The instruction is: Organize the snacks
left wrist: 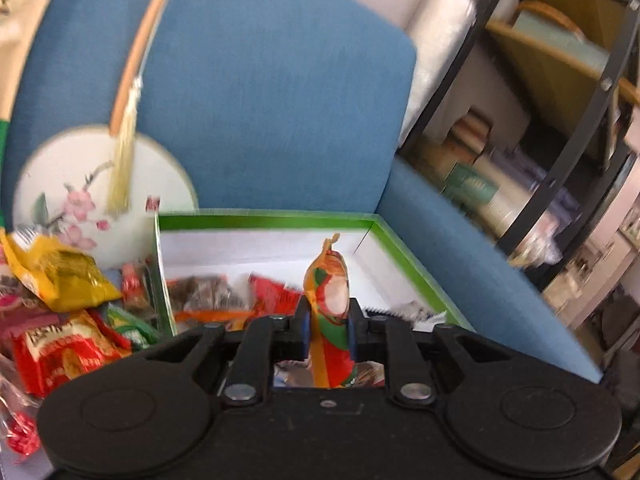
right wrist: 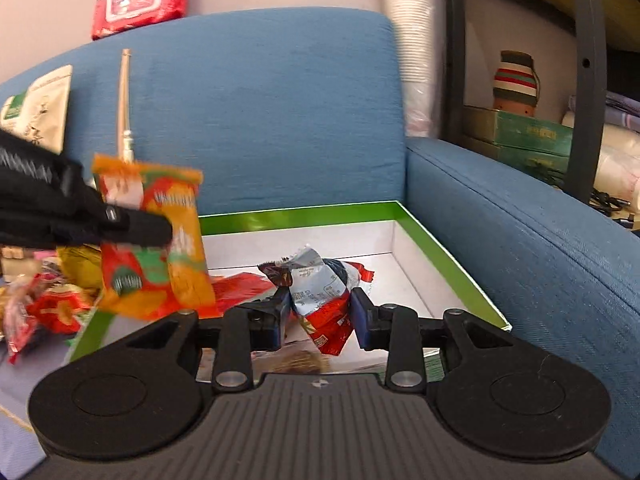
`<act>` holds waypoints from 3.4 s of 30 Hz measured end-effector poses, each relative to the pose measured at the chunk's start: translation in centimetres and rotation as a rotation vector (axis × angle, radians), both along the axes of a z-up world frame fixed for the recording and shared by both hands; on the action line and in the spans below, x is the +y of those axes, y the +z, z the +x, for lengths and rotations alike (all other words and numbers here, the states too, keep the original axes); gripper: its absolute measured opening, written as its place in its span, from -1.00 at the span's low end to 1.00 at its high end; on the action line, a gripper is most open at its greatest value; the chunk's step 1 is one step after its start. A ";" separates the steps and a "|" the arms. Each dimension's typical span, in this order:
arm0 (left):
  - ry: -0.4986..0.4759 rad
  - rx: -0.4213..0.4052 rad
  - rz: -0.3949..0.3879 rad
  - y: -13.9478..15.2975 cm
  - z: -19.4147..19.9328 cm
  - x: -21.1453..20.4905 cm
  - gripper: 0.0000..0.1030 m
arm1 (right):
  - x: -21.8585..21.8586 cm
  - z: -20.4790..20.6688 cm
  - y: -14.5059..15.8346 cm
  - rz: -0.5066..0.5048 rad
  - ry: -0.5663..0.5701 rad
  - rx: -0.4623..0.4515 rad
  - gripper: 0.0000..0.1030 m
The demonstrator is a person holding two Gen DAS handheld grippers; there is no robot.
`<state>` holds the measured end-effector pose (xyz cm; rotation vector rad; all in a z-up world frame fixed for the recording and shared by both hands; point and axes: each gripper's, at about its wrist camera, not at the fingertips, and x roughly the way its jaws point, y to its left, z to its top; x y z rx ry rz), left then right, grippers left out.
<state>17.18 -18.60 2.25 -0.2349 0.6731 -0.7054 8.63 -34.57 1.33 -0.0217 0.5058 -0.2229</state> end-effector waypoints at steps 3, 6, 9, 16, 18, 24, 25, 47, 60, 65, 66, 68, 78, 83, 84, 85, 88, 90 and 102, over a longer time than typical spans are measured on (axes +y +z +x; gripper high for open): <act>0.060 -0.045 0.068 -0.8 -0.5 0.1 1.00 | 0.5 0.4 -0.5 -0.053 0.005 0.022 1.00; 0.094 -0.069 0.081 -1.1 -1.1 1.5 1.00 | 1.8 0.0 0.0 -0.122 0.041 -0.014 1.00; 0.112 -0.036 0.060 -0.9 -1.3 3.2 1.00 | 3.0 -0.8 0.4 -0.148 0.088 -0.050 1.00; 0.215 -0.033 0.070 0.5 -4.4 8.2 1.00 | 6.7 -3.2 0.9 -0.093 0.245 -0.101 1.00; 0.235 -0.013 0.074 0.5 -5.2 10.3 1.00 | 8.1 -3.6 1.1 -0.055 0.310 -0.106 1.00; 0.348 0.010 0.140 -0.9 -7.0 18.3 1.00 | 12.2 -4.1 0.4 0.067 0.511 -0.033 1.00; 0.374 0.018 0.150 -1.2 -7.0 19.6 1.00 | 12.8 -4.0 0.2 0.096 0.534 -0.012 1.00; 0.324 0.063 0.018 -2.3 -1.8 28.6 1.00 | 25.0 3.0 -5.3 0.473 0.478 0.209 -0.58; 0.179 0.138 0.058 -6.0 -1.1 22.4 1.00 | 15.3 -1.9 -3.7 0.360 0.489 0.181 -0.24; 0.130 0.133 0.069 -6.1 -1.8 22.4 1.00 | 16.1 -0.9 -3.6 0.339 0.517 0.174 0.17; 0.128 0.141 0.056 -6.1 -1.7 22.5 1.00 | 16.3 -0.7 -3.8 0.336 0.519 0.179 0.21; 0.133 0.152 0.045 -6.3 -1.3 22.2 1.00 | 16.7 -0.4 -4.0 0.328 0.528 0.183 0.25; 0.102 0.168 0.031 -6.7 -1.4 21.7 -0.67 | 16.8 0.9 -5.4 0.373 0.583 0.201 0.66; 0.131 0.162 0.006 -5.1 -2.5 21.4 -0.80 | 16.4 0.0 -2.9 0.316 0.560 0.135 -0.16; 0.128 0.137 0.005 -4.1 -2.8 20.9 -0.80 | 15.9 -0.2 -2.4 0.323 0.554 0.115 -0.16; 0.120 0.112 0.008 -3.3 -2.8 20.4 -0.81 | 15.4 -0.3 -1.8 0.331 0.545 0.095 -0.16; 0.090 0.050 0.001 -0.6 -2.4 18.4 -0.80 | 13.4 -0.6 0.1 0.327 0.510 0.021 -0.16; 0.064 0.024 -0.011 1.0 -1.7 16.7 -0.80 | 11.6 -0.7 1.4 0.317 0.473 -0.026 -0.16; -0.134 -0.001 -0.036 2.3 1.8 2.2 -0.80 | 0.4 -1.0 3.3 0.244 0.159 -0.128 -0.16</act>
